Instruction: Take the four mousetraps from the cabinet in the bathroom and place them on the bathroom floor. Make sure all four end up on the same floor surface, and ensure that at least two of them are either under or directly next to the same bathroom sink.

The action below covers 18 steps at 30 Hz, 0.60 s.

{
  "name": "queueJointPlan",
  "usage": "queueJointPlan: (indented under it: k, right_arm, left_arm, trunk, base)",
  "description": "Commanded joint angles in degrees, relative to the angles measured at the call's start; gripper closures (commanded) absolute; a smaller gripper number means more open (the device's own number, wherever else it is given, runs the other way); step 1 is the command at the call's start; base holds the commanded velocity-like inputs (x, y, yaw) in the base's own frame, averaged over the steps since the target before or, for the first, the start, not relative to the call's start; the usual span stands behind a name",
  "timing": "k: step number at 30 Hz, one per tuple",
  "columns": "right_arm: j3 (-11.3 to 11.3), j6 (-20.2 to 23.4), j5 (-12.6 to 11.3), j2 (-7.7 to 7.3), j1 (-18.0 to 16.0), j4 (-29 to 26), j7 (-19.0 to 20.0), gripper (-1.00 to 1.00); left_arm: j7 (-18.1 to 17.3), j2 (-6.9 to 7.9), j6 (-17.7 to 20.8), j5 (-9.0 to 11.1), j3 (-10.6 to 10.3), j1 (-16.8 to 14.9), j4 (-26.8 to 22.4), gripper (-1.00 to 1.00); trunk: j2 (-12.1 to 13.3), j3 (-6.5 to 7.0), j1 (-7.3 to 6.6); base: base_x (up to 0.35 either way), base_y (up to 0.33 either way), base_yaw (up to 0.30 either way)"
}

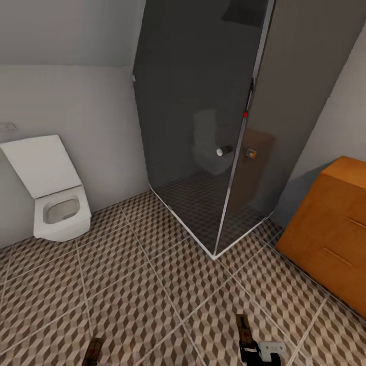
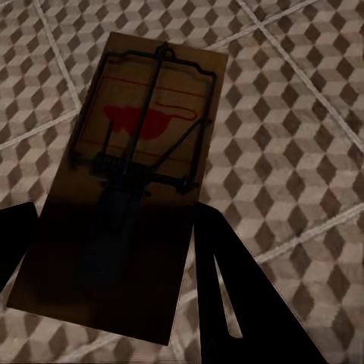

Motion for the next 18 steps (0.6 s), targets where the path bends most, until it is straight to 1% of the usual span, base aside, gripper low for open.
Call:
queueJointPlan:
  k: [1, 18]
  right_arm:
    - [0.45, -0.17, -0.43, -0.03, -0.02, 0.01, -0.27, 1.00]
    - [0.51, -0.17, -0.43, 0.02, -0.02, 0.78, -0.36, 1.00]
  left_arm:
    - [0.21, -0.02, -0.29, 0.29, -0.38, -0.11, 0.22, 1.00]
    - [0.21, -0.02, -0.29, 0.29, -0.38, -0.09, 0.22, 1.00]
  trunk:
    - [-0.03, -0.04, 0.00]
    - [-0.03, -0.04, 0.00]
  base:
    - [0.000, 0.000, 0.290]
    - [0.000, 0.000, 0.290]
